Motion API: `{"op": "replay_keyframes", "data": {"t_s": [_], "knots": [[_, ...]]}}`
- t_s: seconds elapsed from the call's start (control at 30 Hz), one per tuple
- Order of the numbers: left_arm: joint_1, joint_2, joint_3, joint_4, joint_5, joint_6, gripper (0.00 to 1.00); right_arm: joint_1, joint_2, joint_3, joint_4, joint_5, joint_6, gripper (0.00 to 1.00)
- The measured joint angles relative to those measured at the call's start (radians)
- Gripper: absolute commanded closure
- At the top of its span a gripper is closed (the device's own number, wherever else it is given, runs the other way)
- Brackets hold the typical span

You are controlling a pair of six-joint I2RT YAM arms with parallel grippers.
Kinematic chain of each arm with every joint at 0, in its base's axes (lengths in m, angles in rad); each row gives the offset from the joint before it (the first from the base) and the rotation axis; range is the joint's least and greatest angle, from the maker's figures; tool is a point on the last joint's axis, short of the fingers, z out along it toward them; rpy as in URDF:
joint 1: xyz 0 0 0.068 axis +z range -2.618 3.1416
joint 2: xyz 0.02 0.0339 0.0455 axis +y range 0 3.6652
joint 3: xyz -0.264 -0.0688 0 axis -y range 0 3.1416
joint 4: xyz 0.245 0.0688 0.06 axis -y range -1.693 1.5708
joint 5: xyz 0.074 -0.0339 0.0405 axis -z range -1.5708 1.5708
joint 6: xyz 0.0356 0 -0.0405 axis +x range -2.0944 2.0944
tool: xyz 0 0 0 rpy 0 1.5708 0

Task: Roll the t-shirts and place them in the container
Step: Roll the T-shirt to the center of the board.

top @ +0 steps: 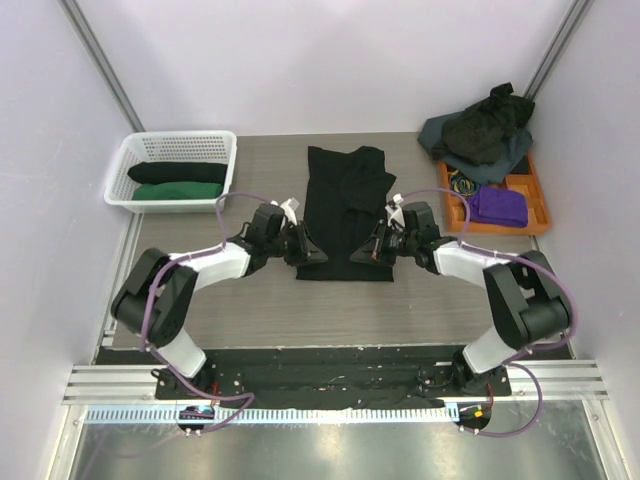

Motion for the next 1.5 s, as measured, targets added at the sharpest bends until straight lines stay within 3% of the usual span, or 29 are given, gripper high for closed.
{"op": "replay_keyframes", "data": {"t_s": [0.37, 0.6, 0.73, 0.83, 0.87, 0.97, 1.13, 1.27, 1.4, 1.5], "knots": [[0.039, 0.188, 0.002, 0.112, -0.014, 0.007, 0.82, -0.049, 0.351, 0.034, 0.263, -0.118, 0.064, 0.99], [0.074, 0.164, -0.02, 0.137, -0.06, 0.057, 0.8, -0.124, 0.373, 0.017, 0.339, -0.17, 0.1, 0.99], [0.079, 0.055, -0.04, 0.041, -0.13, 0.12, 0.8, -0.165, 0.272, -0.027, 0.248, -0.148, 0.063, 0.95], [0.079, -0.031, -0.04, -0.026, -0.166, 0.161, 0.74, -0.181, 0.145, -0.042, 0.116, -0.097, 0.003, 0.84], [0.079, -0.055, -0.04, -0.042, -0.173, 0.169, 0.72, -0.18, 0.108, -0.042, 0.084, -0.077, -0.014, 0.72], [0.068, -0.15, -0.058, -0.091, -0.208, 0.203, 0.59, -0.18, -0.069, -0.064, -0.046, 0.02, -0.077, 0.56], [0.02, -0.264, -0.12, -0.129, -0.262, 0.249, 0.54, -0.169, -0.354, -0.125, -0.209, 0.197, -0.162, 0.46], [-0.002, -0.256, -0.143, -0.165, -0.265, 0.288, 0.45, -0.151, -0.408, -0.13, -0.318, 0.312, -0.204, 0.52], [-0.015, -0.251, -0.143, -0.168, -0.28, 0.321, 0.47, -0.12, -0.388, -0.13, -0.383, 0.405, -0.232, 0.64], [-0.021, -0.251, -0.154, -0.143, -0.283, 0.34, 0.49, -0.082, -0.346, -0.13, -0.391, 0.461, -0.25, 0.63]]}}
